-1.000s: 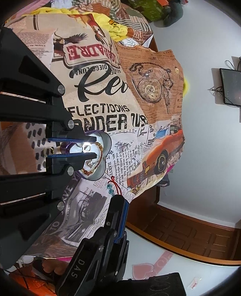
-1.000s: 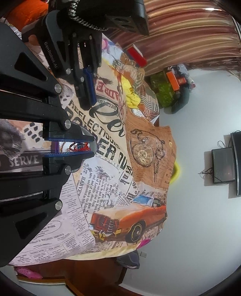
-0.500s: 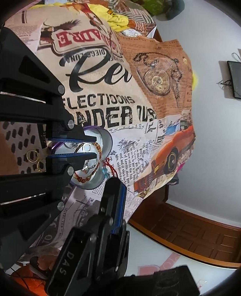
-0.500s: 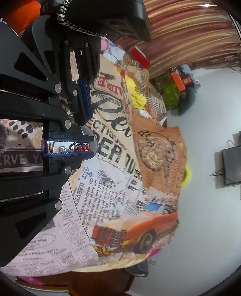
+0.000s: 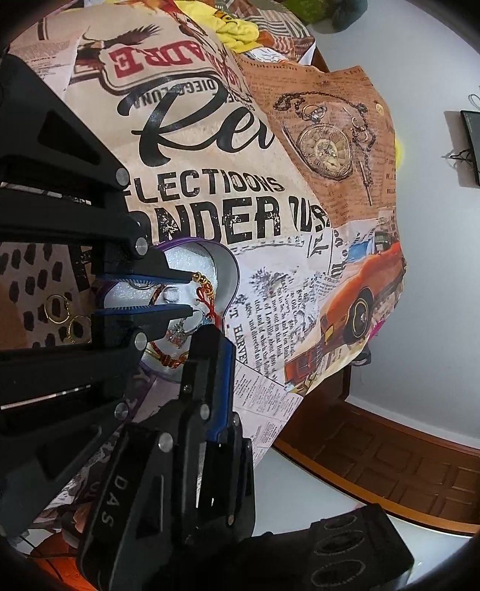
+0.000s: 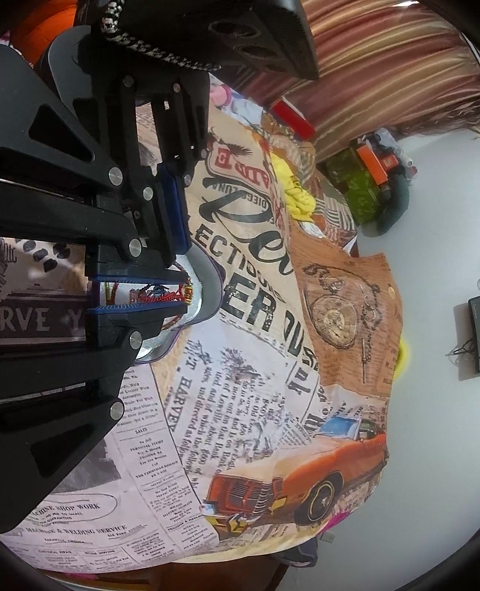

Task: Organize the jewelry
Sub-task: 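Lower the small ring into the heart tin with the right gripper, then open the right gripper and withdraw it toward the gold earrings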

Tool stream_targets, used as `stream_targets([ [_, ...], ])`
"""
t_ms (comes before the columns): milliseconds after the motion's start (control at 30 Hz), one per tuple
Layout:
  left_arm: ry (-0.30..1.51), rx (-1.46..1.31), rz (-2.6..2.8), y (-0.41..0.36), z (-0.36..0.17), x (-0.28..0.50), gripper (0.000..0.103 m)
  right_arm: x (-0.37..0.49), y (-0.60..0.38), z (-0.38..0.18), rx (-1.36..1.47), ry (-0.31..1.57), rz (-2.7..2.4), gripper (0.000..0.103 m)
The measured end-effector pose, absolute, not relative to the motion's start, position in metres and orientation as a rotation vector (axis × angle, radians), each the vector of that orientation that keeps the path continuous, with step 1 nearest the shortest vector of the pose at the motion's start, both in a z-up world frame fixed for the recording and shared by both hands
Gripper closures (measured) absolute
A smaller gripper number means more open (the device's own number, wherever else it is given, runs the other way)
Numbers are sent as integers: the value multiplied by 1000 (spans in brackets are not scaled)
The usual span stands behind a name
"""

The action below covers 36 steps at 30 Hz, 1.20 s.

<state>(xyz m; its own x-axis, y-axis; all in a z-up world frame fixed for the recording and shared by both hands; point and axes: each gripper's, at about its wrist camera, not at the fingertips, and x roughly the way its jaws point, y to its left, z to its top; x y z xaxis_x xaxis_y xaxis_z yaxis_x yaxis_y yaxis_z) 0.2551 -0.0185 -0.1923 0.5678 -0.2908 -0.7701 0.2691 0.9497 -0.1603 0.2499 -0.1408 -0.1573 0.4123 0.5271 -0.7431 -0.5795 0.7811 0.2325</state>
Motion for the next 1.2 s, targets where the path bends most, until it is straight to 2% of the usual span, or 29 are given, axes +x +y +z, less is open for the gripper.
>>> stream_targets([
  [667,863,-50,-282,0,-165,237,95,239,-139,-143,-123,896,624,92],
  [933,832,-52,-259,7,-146,222,90,224,-140,-127,-155,858,592,91],
  [1033,822,-53,-253,9,-139,215,85,218,-141,-122,-157,851,590,90],
  [1100,812,-49,-246,10,-134,209,77,215,-141,-119,-160,848,587,89],
  [1200,804,-47,-241,13,-130,200,71,209,-142,-116,-159,840,583,78],
])
